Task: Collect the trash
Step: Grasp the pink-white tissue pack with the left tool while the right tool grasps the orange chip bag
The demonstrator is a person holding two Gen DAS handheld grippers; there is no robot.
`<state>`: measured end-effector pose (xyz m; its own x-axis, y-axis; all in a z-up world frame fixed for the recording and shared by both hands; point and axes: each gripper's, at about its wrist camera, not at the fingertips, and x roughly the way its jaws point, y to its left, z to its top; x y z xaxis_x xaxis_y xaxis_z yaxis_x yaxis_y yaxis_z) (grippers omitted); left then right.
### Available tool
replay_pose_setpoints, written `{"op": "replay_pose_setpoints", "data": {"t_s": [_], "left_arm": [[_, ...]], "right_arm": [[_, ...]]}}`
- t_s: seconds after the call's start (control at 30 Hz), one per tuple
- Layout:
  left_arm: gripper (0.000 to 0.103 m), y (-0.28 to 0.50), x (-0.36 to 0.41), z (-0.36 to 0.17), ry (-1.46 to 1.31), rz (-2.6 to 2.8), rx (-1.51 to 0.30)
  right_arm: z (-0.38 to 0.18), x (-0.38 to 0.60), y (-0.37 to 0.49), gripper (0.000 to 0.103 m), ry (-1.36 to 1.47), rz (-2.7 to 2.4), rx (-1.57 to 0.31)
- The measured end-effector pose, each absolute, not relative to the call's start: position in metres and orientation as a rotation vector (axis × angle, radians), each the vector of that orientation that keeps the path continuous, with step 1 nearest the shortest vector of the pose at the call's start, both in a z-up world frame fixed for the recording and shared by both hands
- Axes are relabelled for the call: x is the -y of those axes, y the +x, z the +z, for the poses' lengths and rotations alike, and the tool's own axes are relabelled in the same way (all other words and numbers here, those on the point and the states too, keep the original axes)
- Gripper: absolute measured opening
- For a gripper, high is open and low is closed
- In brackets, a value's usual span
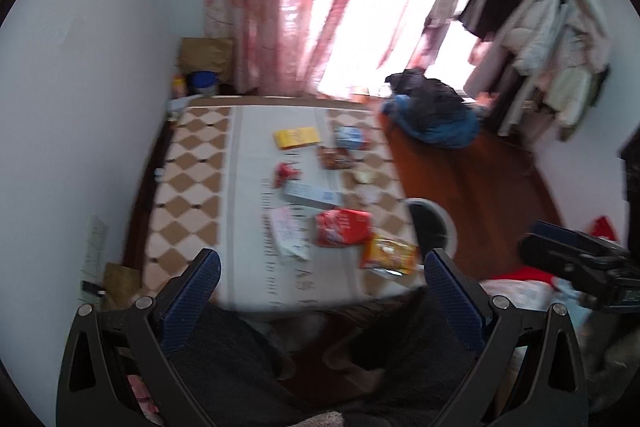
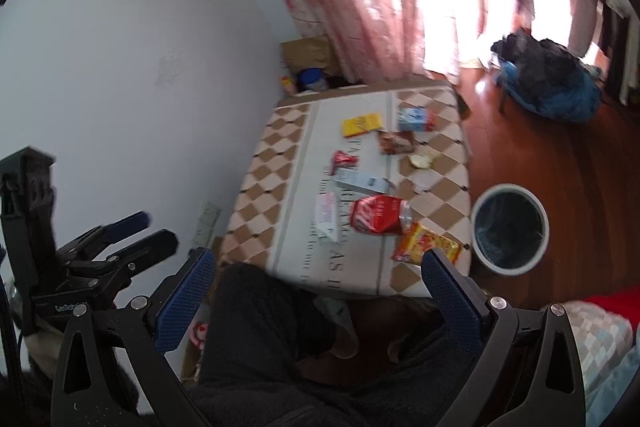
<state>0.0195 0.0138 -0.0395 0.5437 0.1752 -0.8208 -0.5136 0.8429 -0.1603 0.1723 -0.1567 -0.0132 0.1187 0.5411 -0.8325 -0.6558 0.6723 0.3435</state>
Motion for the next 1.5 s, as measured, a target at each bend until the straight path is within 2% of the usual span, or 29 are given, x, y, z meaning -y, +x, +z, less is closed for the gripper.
{"op": "replay_pose_setpoints", "data": {"t_s": [0.23, 0.37, 0.5, 0.77, 0.8, 0.9, 0.93, 1.03, 1.1, 1.17, 1.23, 1.3, 1.33, 1.37, 1.4, 1.5], "left_arm": [[0.103, 0.061, -0.046, -0.155, -0.378, 0.605, -1.08], [0.103, 0.075, -0.061, -0.209, -0.427, 0.622, -1.163], [0.103, 0.093, -0.071, -0.248, -0.485, 0.623, -1.232], [0.102, 0.146, -0.086, -0.307, -0.565, 0.565, -1.328], [0.101, 0.151, -0.087, -0.312, -0.564, 0.561, -1.333], [0.088, 0.158, -0.091, -0.321, -0.552, 0.559, -1.345], [0.082, 0.161, -0.092, -0.324, -0.543, 0.559, -1.354], [0.08, 0.163, -0.094, -0.332, -0.526, 0.567, -1.368], [0.067, 0.163, -0.096, -0.337, -0.518, 0.565, -1.376], [0.045, 0.165, -0.097, -0.341, -0.554, 0.528, -1.366], [0.045, 0.165, -0.096, -0.341, -0.546, 0.529, -1.36], [0.045, 0.165, -0.092, -0.34, -0.503, 0.535, -1.352], [0.045, 0.162, -0.09, -0.34, -0.489, 0.535, -1.352], [0.044, 0.161, -0.087, -0.34, -0.477, 0.535, -1.352], [0.044, 0.156, -0.085, -0.34, -0.461, 0.539, -1.353], [0.044, 0.139, -0.082, -0.338, -0.444, 0.554, -1.351]], "right_arm": [[-0.17, 0.156, 0.233, 0.103, -0.138, 0.567, -1.364], [-0.236, 0.166, 0.256, 0.103, -0.067, 0.465, -1.472], [-0.27, 0.166, 0.273, 0.103, -0.07, 0.413, -1.494], [-0.306, 0.161, 0.294, 0.102, -0.061, 0.35, -1.538], [-0.308, 0.161, 0.296, 0.097, -0.063, 0.348, -1.54], [-0.315, 0.158, 0.3, 0.084, -0.069, 0.346, -1.55], [-0.317, 0.158, 0.301, 0.083, -0.07, 0.345, -1.553], [-0.322, 0.156, 0.303, 0.08, -0.063, 0.349, -1.555], [-0.325, 0.154, 0.304, 0.078, -0.066, 0.352, -1.558], [-0.329, 0.152, 0.304, 0.072, -0.068, 0.355, -1.56], [-0.332, 0.149, 0.304, 0.066, -0.068, 0.357, -1.562], [-0.335, 0.145, 0.302, 0.05, -0.08, 0.366, -1.559], [-0.336, 0.142, 0.3, 0.047, -0.093, 0.369, -1.555], [-0.336, 0.14, 0.297, 0.039, -0.111, 0.374, -1.543], [-0.335, 0.14, 0.295, 0.024, -0.121, 0.375, -1.535], [-0.331, 0.141, 0.289, 0.012, -0.12, 0.389, -1.505]]}}
